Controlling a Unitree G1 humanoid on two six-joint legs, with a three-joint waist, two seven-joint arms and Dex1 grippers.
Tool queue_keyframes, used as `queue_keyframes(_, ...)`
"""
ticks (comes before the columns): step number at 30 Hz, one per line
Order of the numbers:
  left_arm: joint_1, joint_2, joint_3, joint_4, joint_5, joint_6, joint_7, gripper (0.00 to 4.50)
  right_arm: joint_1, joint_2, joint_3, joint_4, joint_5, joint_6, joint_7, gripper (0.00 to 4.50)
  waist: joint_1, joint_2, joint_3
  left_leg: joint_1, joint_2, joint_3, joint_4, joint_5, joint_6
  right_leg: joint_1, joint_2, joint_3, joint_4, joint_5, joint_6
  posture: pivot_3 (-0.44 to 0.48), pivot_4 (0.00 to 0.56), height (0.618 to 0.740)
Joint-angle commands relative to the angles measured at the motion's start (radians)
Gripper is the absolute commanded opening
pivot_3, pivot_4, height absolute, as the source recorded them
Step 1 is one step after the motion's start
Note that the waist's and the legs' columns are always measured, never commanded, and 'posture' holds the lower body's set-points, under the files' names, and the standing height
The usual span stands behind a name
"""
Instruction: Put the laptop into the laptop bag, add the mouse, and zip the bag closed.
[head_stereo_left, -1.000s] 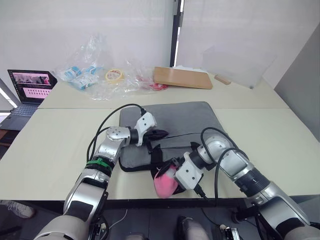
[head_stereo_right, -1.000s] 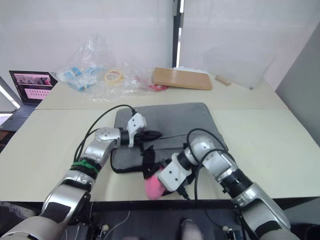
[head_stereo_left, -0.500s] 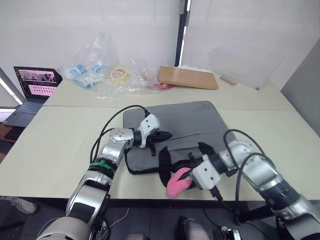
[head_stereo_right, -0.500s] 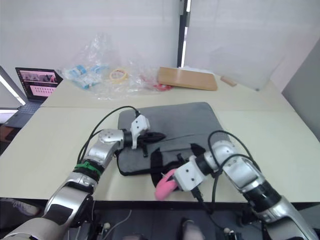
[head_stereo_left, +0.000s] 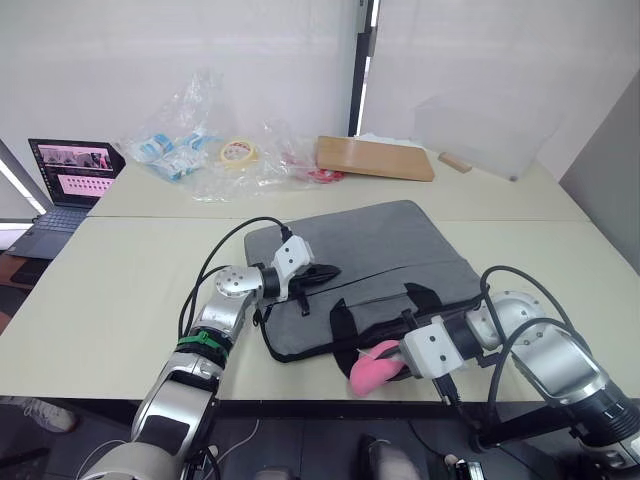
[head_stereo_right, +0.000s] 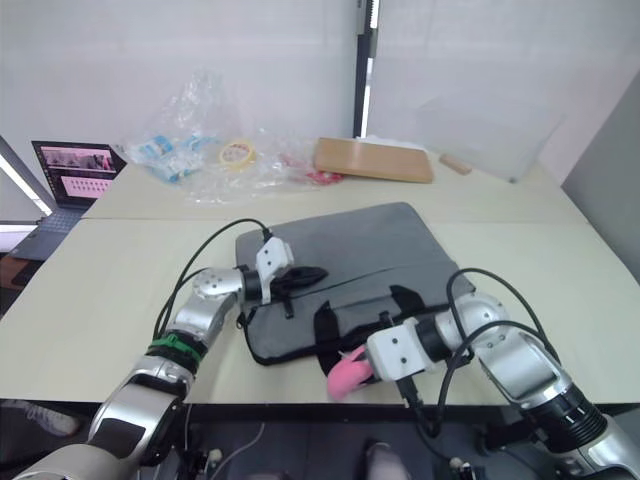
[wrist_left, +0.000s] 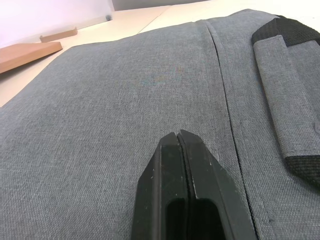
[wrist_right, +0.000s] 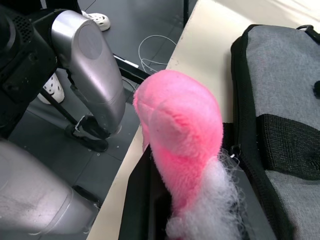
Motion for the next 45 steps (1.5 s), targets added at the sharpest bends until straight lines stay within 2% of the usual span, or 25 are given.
queue_keyframes(1,0.086,0.015,0.013,0.007,-0.017,0.064,-0.024,0.0,-0.012,0.009,-0.014,-0.048,0.031,0.012,0.007,0.01,-0.002,0.0,0.0,0.0,0.0,0.0,0.0,0.0,0.0,0.0,0.0,0.0,0.0,0.0,0.0,0.0,0.15,0.74)
queue_keyframes(4,0.092,0.03,0.07,-0.124,-0.103,0.16,-0.044,0.0,-0.016,0.042,-0.017,-0.047,0.061,0.043,-0.006,0.01,-0.007,0.0,0.0,0.0,0.001,0.0,0.0,0.0,0.0,-0.001,0.001,0.0,0.0,0.0,0.0,0.0,0.15,0.74)
queue_keyframes(6,0.108,0.055,0.111,-0.246,-0.167,0.258,-0.04,0.54,-0.019,0.068,-0.032,-0.066,0.12,0.105,-0.017,0.97,-0.012,-0.001,0.0,0.0,0.001,0.0,0.0,0.0,0.0,-0.002,0.001,0.0,0.0,0.0,0.0,0.0,0.15,0.74)
queue_keyframes(7,0.117,0.067,0.128,-0.299,-0.193,0.302,-0.032,0.82,-0.019,0.074,-0.04,-0.08,0.147,0.135,-0.02,1.3,-0.015,-0.001,0.001,0.0,0.002,0.0,0.0,0.0,0.0,-0.003,0.001,0.0,0.0,0.0,0.0,0.0,0.15,0.74)
queue_keyframes(12,0.224,0.225,0.266,-0.592,-0.313,0.533,0.023,2.47,-0.088,0.038,-0.253,-0.203,0.56,0.555,-0.167,2.99,-0.026,-0.002,0.003,-0.007,0.002,0.0,0.003,0.001,-0.002,-0.015,0.0,0.0,0.004,0.001,-0.001,0.0,0.15,0.74)
queue_keyframes(16,0.325,0.342,0.347,-0.726,-0.391,0.676,0.031,3.83,-0.192,-0.03,-0.389,-0.147,0.793,0.805,-0.263,4.36,-0.026,-0.002,0.003,-0.008,0.003,-0.001,0.002,0.001,-0.005,-0.018,-0.001,-0.002,0.005,0.0,-0.002,0.0,0.15,0.74)
queue_keyframes(17,0.356,0.37,0.374,-0.758,-0.417,0.721,0.038,4.12,-0.22,-0.05,-0.41,-0.096,0.796,0.833,-0.267,4.5,-0.022,-0.002,0.003,-0.008,0.004,-0.001,0.001,0.001,-0.006,-0.018,0.0,-0.002,0.004,0.0,-0.002,0.0,0.15,0.74)
queue_keyframes(18,0.378,0.389,0.393,-0.782,-0.436,0.755,0.045,4.47,-0.239,-0.064,-0.424,-0.059,0.797,0.852,-0.269,4.5,-0.02,-0.002,0.004,-0.008,0.004,-0.002,0.001,0.001,-0.006,-0.017,0.0,-0.002,0.004,0.0,-0.002,0.0,0.15,0.74)
queue_keyframes(19,0.416,0.417,0.422,-0.817,-0.469,0.813,0.052,4.49,-0.265,-0.087,-0.422,0.032,0.726,0.815,-0.254,4.5,-0.018,-0.002,0.004,-0.008,0.004,-0.001,0.001,0.001,-0.006,-0.017,0.001,-0.002,0.004,0.0,-0.002,0.0,0.15,0.74)
queue_keyframes(21,0.508,0.457,0.488,-0.888,-0.549,0.968,0.091,4.49,-0.331,-0.143,-0.338,0.321,0.469,0.633,-0.241,4.5,-0.022,-0.002,0.004,-0.008,0.001,0.0,0.0,0.001,-0.006,-0.017,0.001,-0.001,0.004,0.0,-0.002,0.0,0.15,0.74)
queue_keyframes(22,0.543,0.459,0.508,-0.915,-0.577,1.024,0.122,4.49,-0.373,-0.157,-0.291,0.461,0.379,0.606,-0.249,4.5,-0.024,-0.003,0.004,-0.008,0.001,0.0,0.0,0.001,-0.006,-0.017,0.001,-0.001,0.004,0.0,-0.002,0.0,0.15,0.74)
queue_keyframes(27,0.583,0.36,0.578,-0.966,-0.735,1.249,0.312,4.49,-0.544,-0.102,-0.201,0.948,0.178,0.559,-0.226,4.5,-0.026,-0.004,0.005,-0.007,-0.001,0.008,-0.004,0.002,-0.008,-0.017,0.001,0.001,0.003,-0.001,-0.001,0.0,0.15,0.74)
queue_keyframes(31,0.576,0.275,0.578,-0.986,-0.794,1.337,0.434,4.49,-0.602,-0.071,-0.162,1.127,0.088,0.584,-0.165,4.5,-0.028,-0.004,0.005,-0.01,0.004,0.01,0.0,0.003,-0.009,-0.016,-0.002,0.0,0.006,-0.002,-0.005,0.0,0.15,0.74)
queue_keyframes(37,0.592,0.236,0.514,-1.015,-0.763,1.328,0.516,4.49,-0.646,-0.006,-0.167,1.25,0.014,0.596,-0.132,4.5,-0.028,-0.004,0.005,-0.011,0.005,0.004,0.002,0.004,-0.011,-0.013,-0.001,0.003,0.005,0.001,-0.004,0.0,0.15,0.74)
queue_keyframes(43,0.583,0.209,0.508,-1.022,-0.781,1.314,0.541,2.73,-0.642,0.019,-0.19,1.246,0.006,0.616,-0.073,2.74,-0.03,-0.003,0.005,-0.011,0.005,0.003,0.001,0.005,-0.012,-0.013,0.001,0.003,0.007,0.001,-0.004,0.0,0.15,0.74)
queue_keyframes(45,0.583,0.216,0.509,-1.022,-0.783,1.311,0.543,2.0,-0.63,0.018,-0.197,1.226,0.008,0.624,-0.057,1.98,-0.03,-0.003,0.005,-0.009,0.005,0.002,0.001,0.005,-0.012,-0.013,0.001,0.003,0.008,0.001,-0.004,0.0,0.15,0.74)
